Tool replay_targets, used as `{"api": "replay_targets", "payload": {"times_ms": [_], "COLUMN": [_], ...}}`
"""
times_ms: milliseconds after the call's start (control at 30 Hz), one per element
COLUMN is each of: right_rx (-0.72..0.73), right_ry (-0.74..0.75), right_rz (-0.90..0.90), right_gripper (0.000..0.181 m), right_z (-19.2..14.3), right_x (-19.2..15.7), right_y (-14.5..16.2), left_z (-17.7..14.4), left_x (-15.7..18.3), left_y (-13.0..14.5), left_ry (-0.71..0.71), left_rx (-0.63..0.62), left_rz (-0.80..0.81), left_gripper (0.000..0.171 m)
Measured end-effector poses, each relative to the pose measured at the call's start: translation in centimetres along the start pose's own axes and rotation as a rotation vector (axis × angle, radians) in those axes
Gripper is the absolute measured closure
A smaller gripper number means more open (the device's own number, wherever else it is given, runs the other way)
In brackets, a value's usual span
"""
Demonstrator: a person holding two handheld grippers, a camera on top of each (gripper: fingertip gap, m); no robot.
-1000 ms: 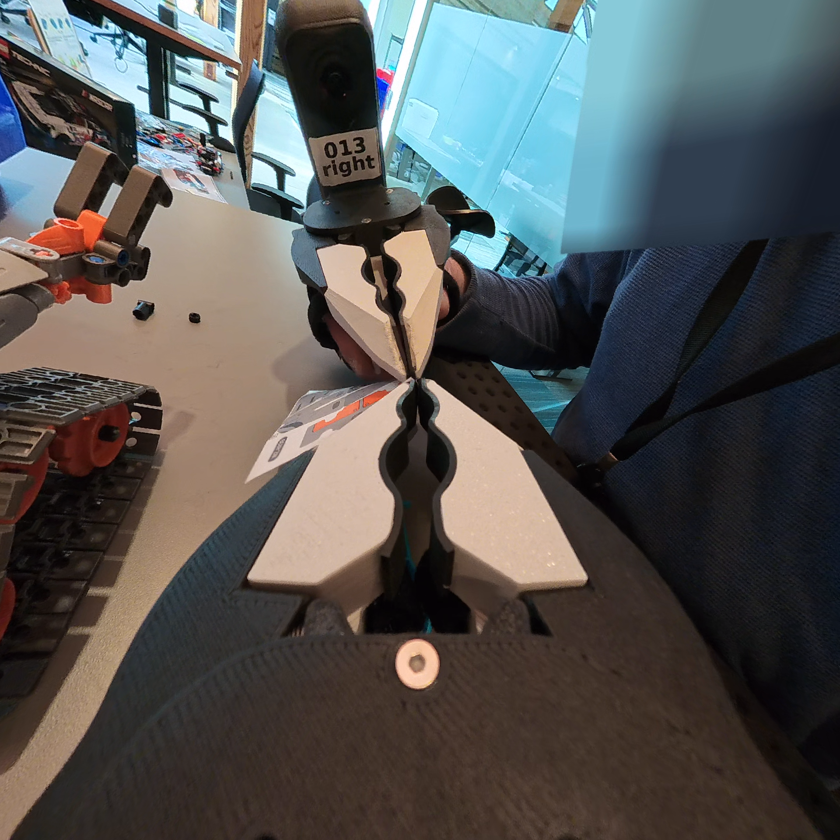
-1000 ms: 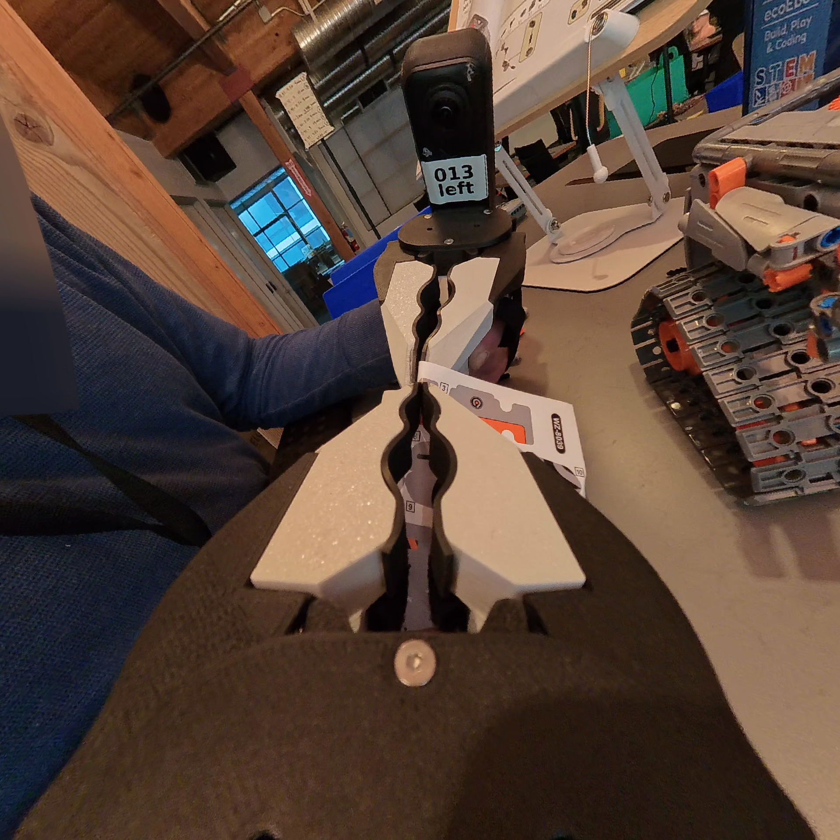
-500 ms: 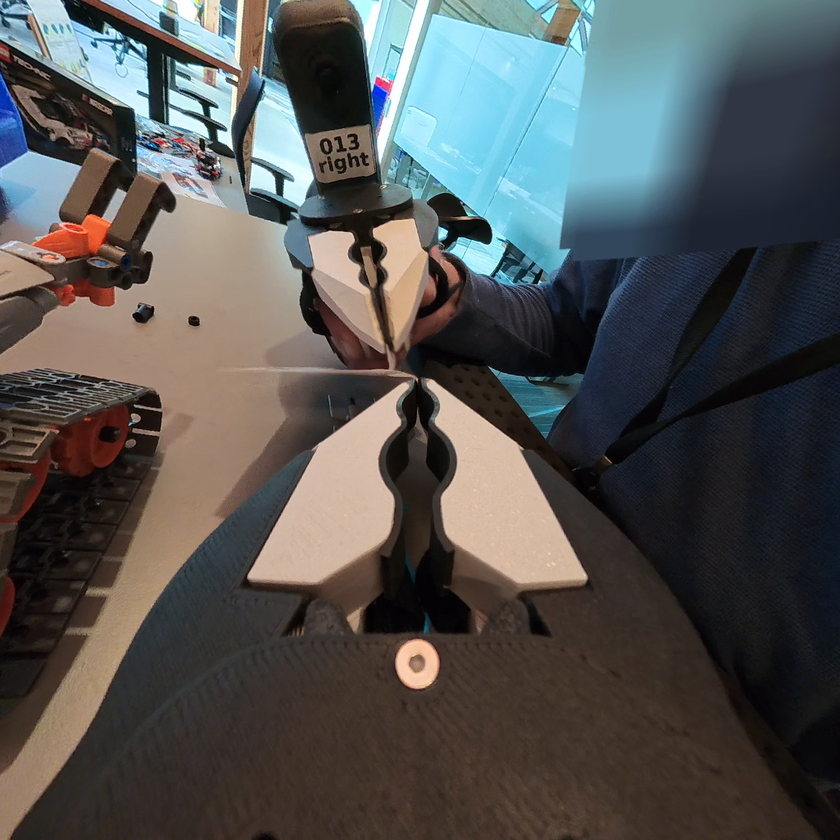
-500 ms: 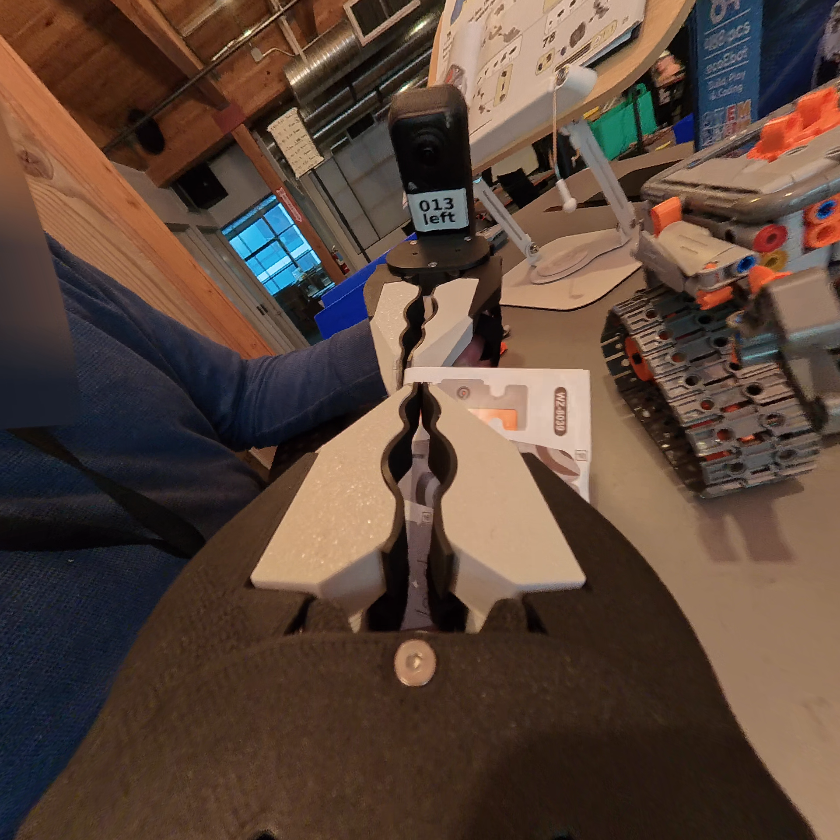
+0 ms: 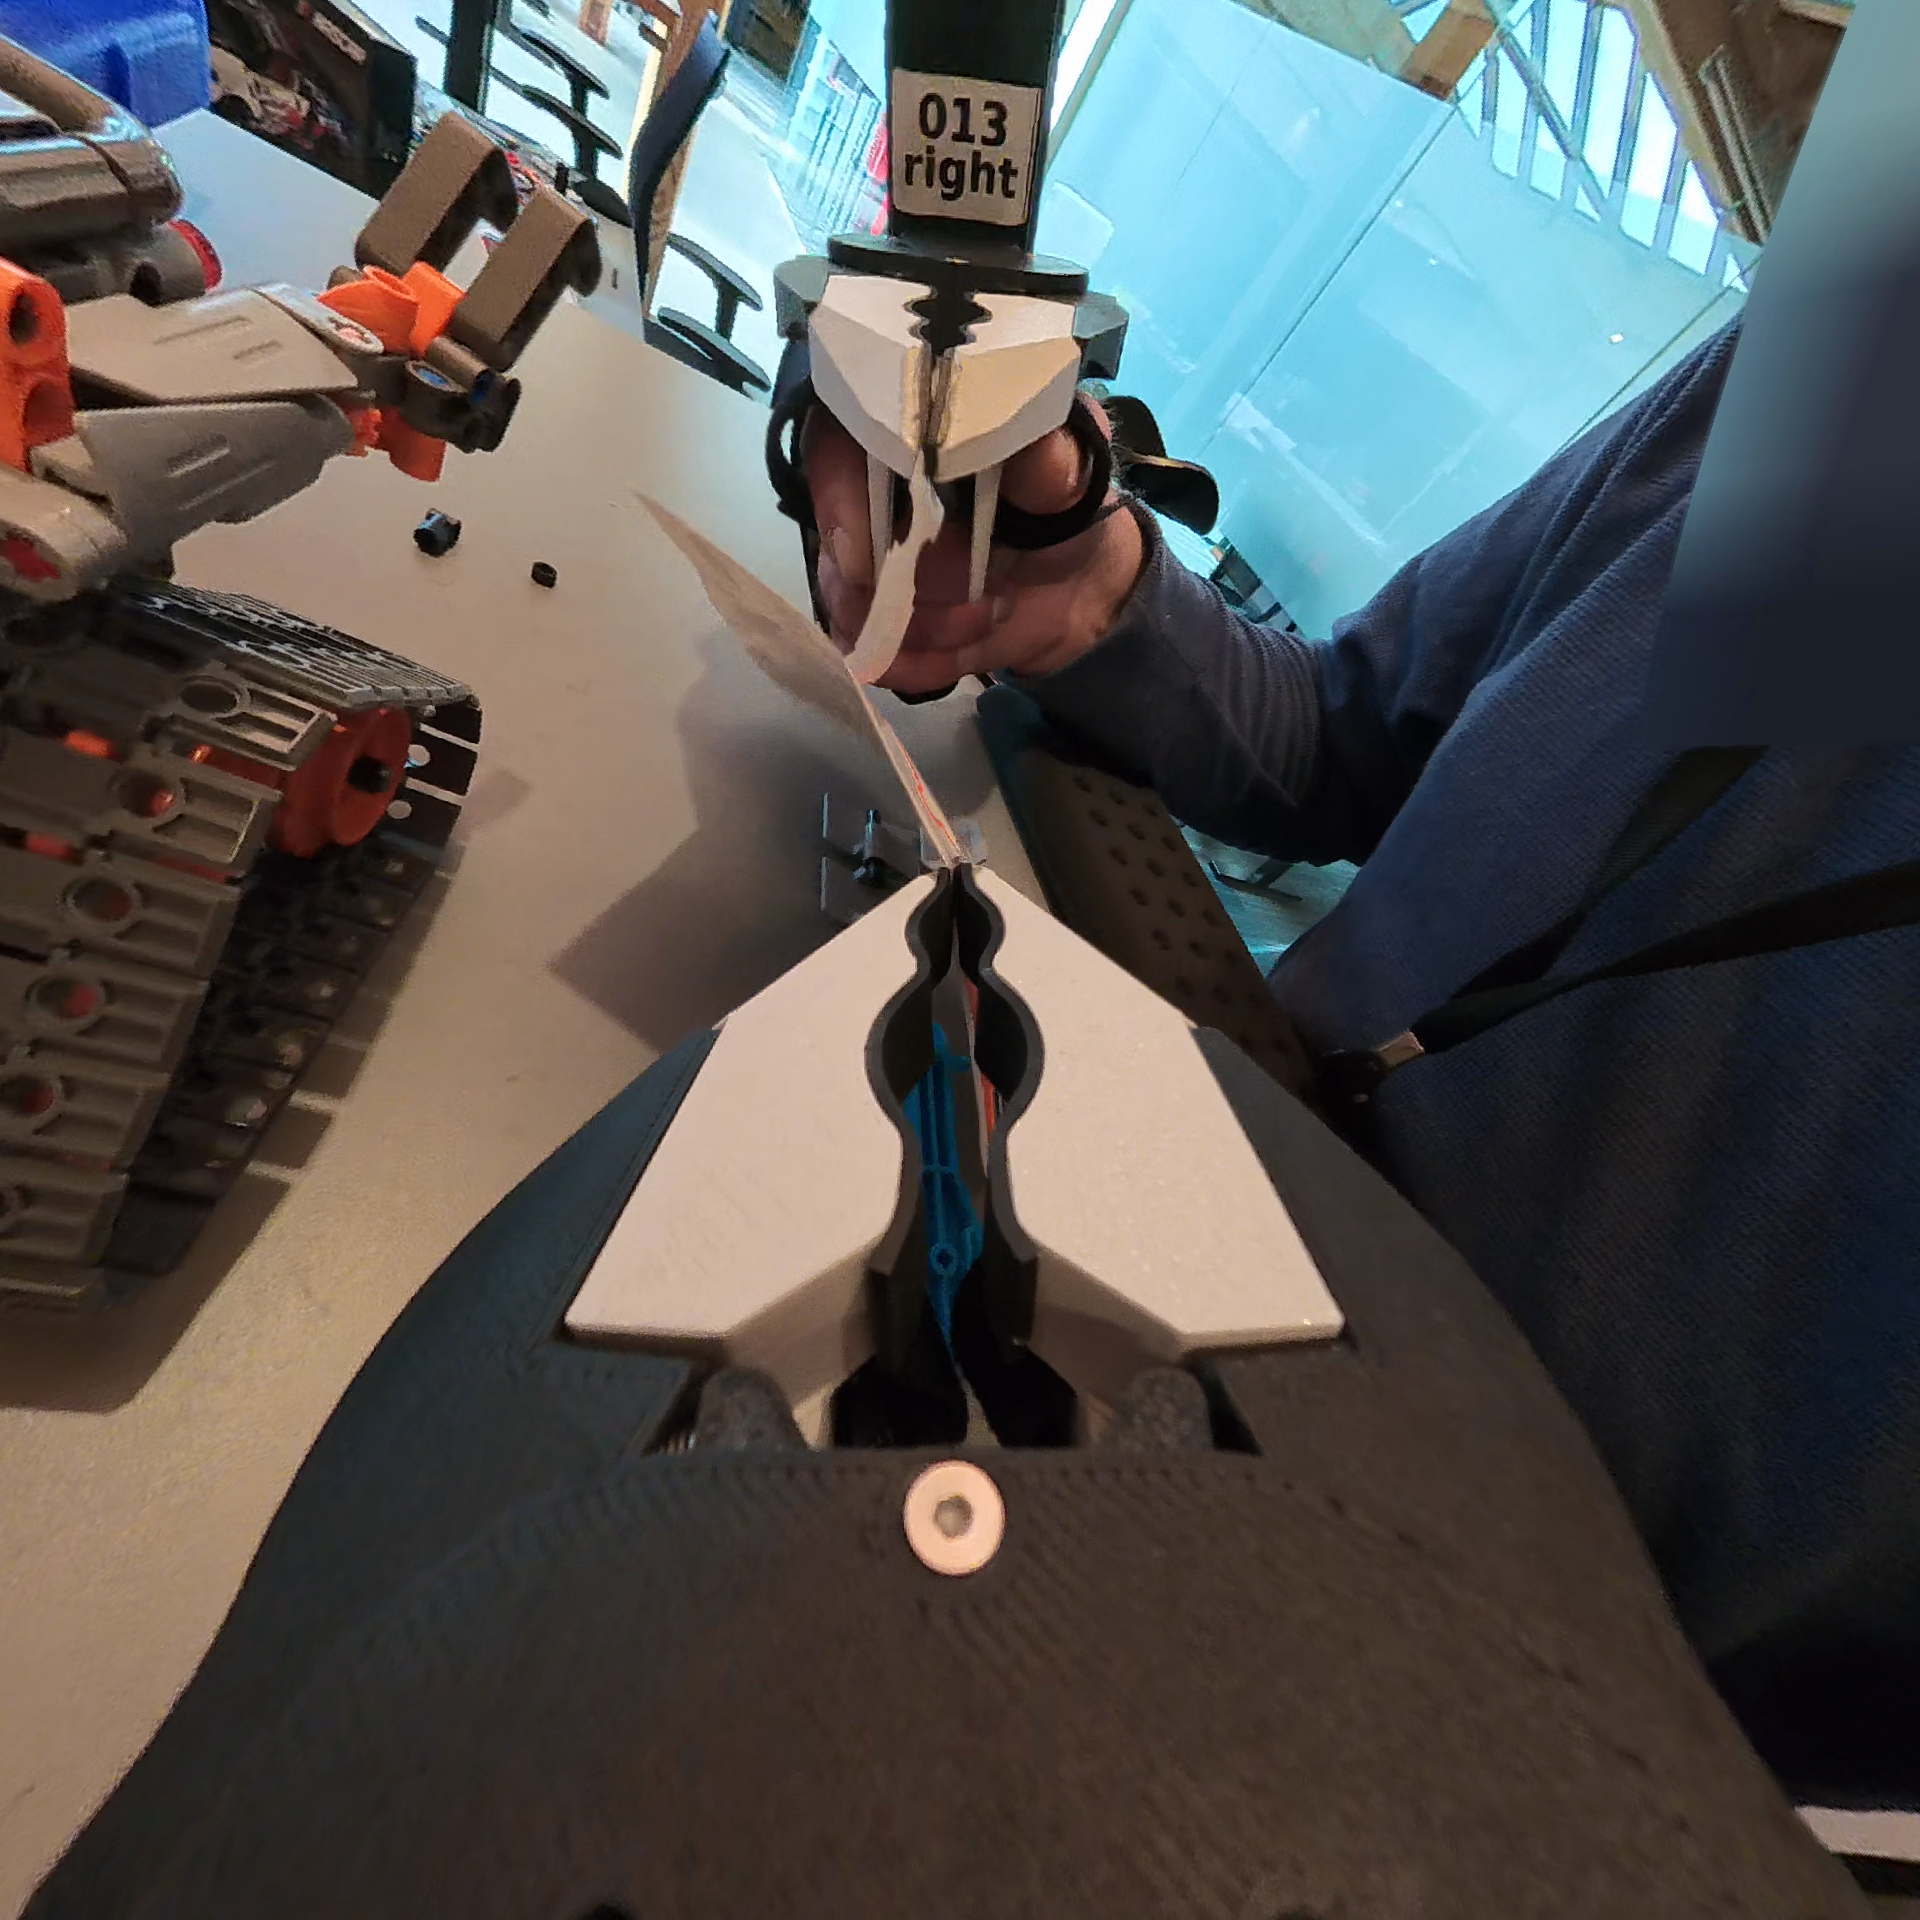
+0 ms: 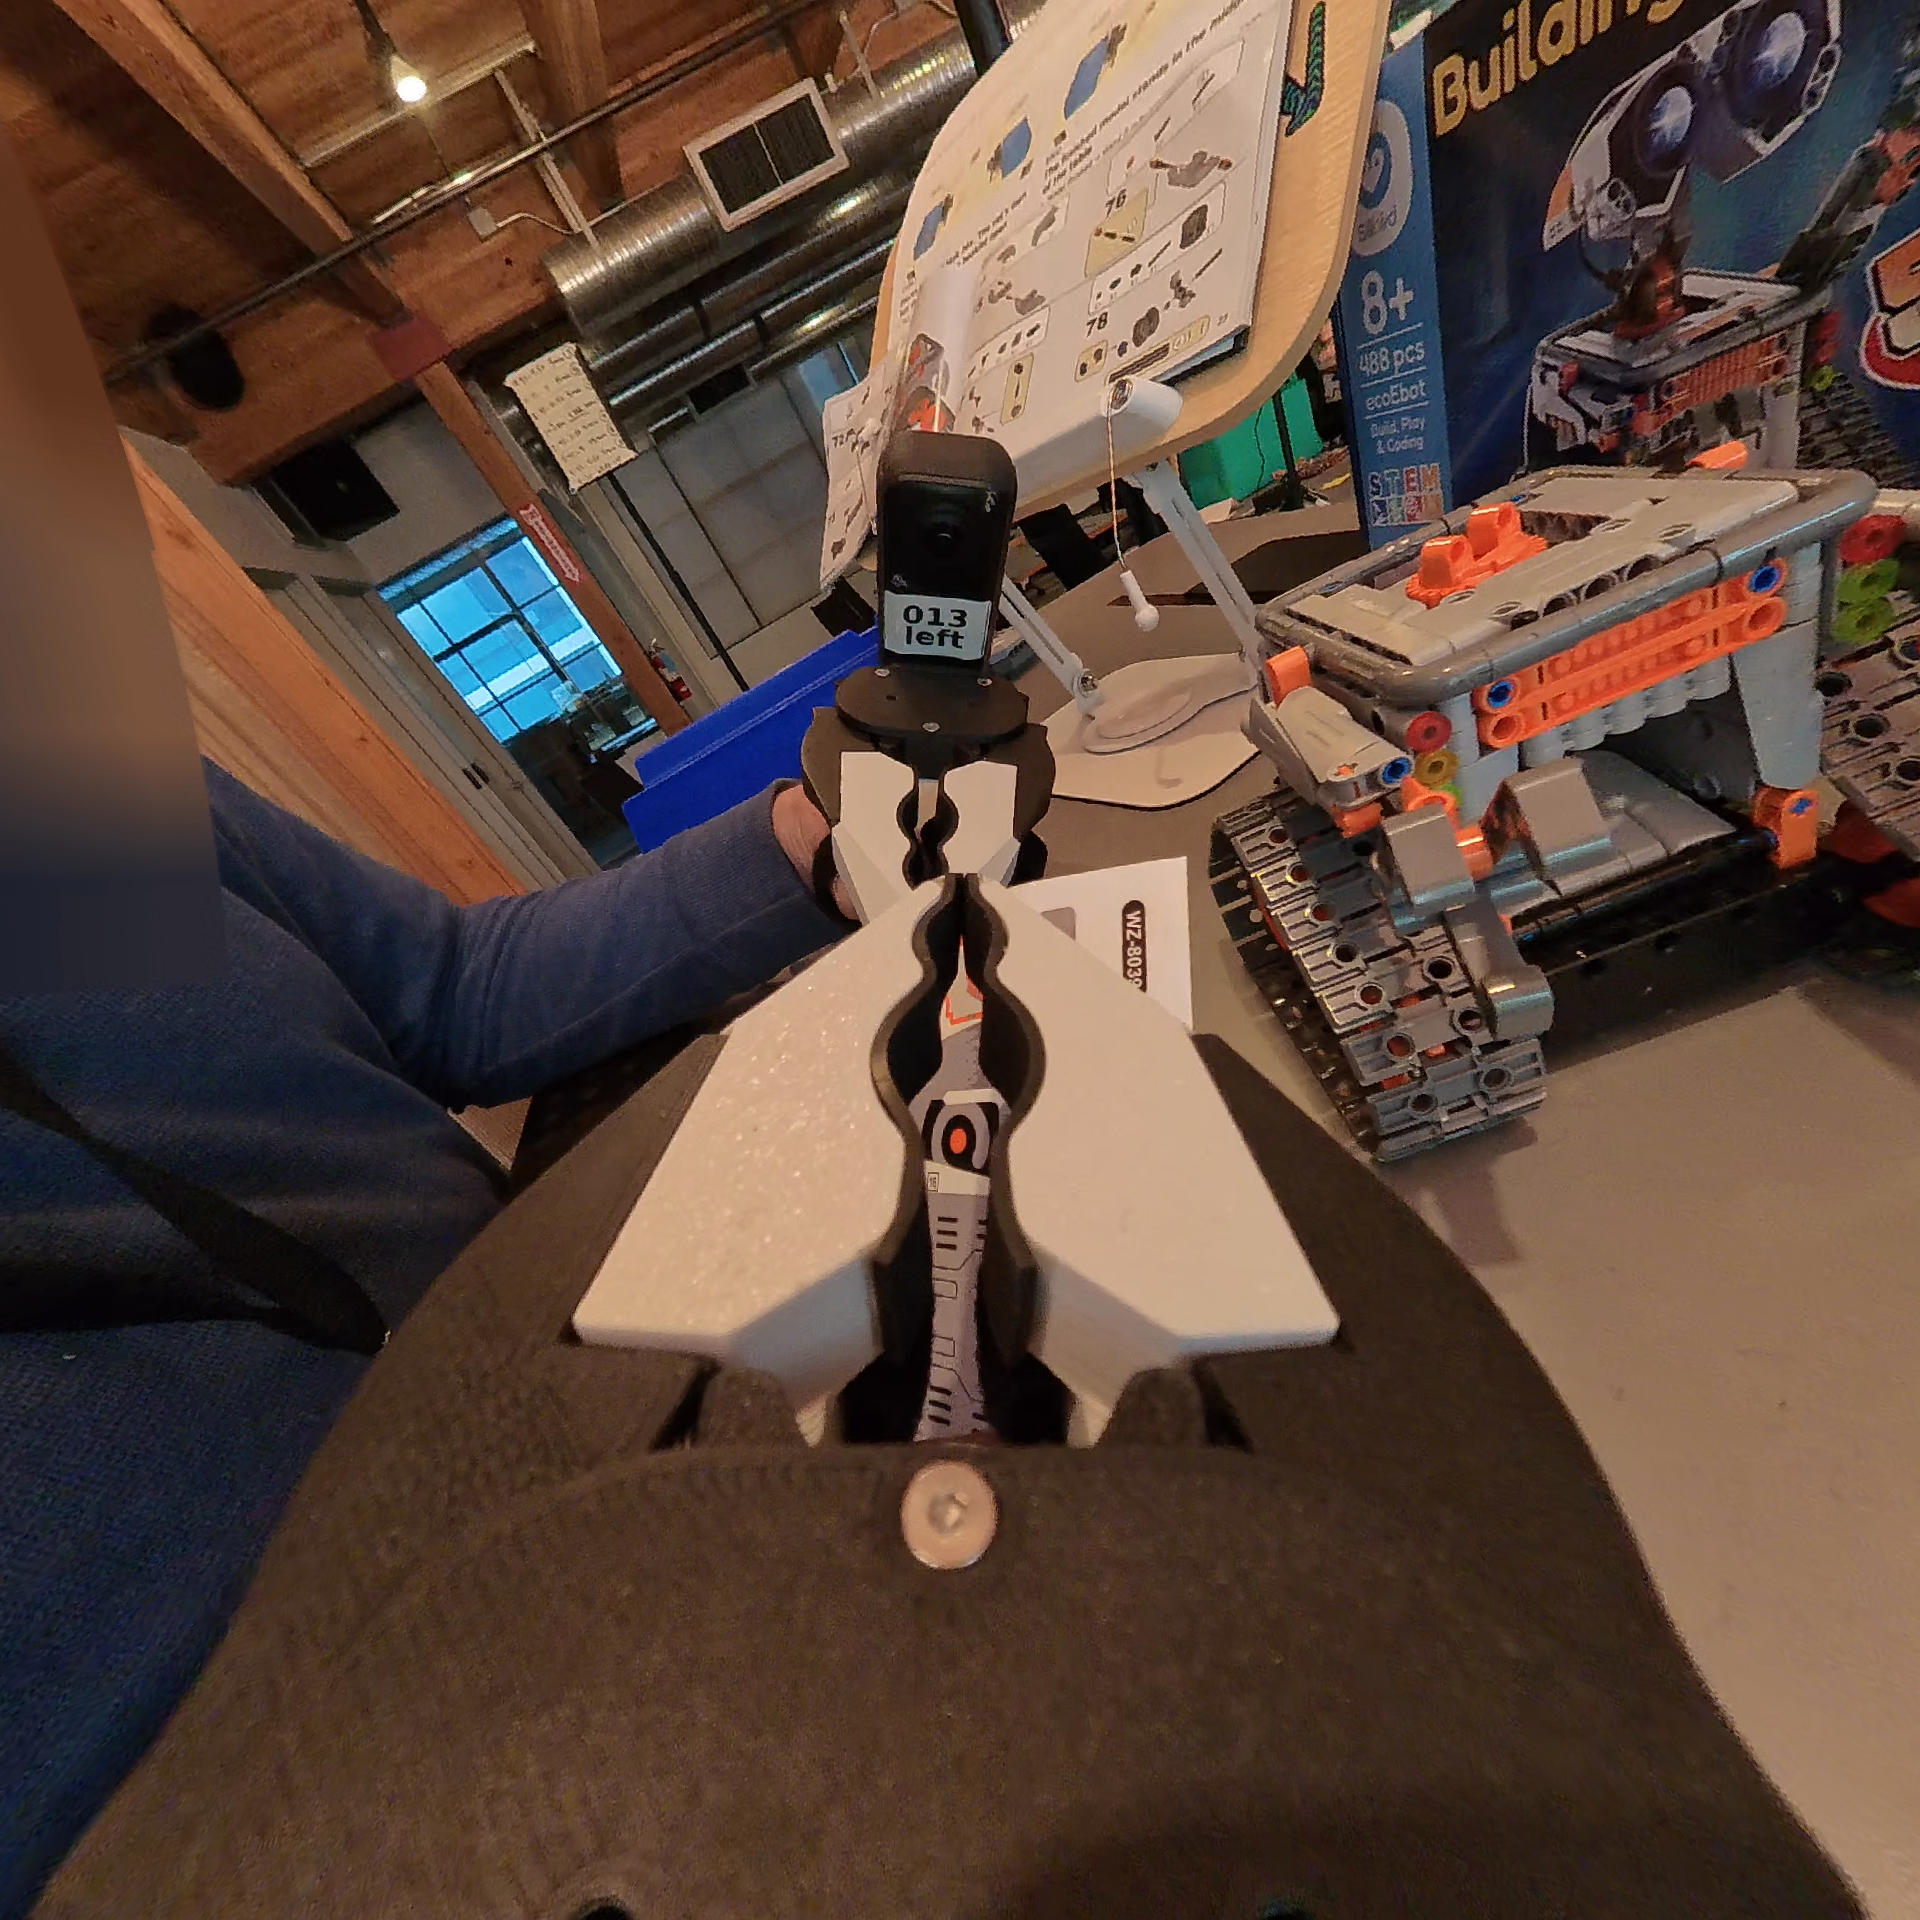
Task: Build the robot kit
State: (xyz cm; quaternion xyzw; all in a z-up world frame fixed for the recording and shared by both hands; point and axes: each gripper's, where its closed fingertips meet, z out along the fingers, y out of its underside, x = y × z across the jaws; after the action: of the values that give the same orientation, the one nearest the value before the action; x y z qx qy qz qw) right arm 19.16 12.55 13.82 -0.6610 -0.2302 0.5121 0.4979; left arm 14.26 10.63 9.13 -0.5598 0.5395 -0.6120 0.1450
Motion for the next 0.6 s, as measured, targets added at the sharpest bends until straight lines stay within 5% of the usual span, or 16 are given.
{"api": "replay_targets", "payload": {"times_ms": [600], "right_rx": [0.077], "right_ry": [0.088], "right_rz": [-0.089], "right_gripper": [0.181], "right_z": [-2.1], "right_x": [0.9], "right_y": [-3.5], "left_z": [-0.9], "left_x": [-2.5], "left_y": [1.2], "left_ry": [-0.080], "left_rx": [-0.017], "left_rz": [-0.142], "left_gripper": [0.171]}}
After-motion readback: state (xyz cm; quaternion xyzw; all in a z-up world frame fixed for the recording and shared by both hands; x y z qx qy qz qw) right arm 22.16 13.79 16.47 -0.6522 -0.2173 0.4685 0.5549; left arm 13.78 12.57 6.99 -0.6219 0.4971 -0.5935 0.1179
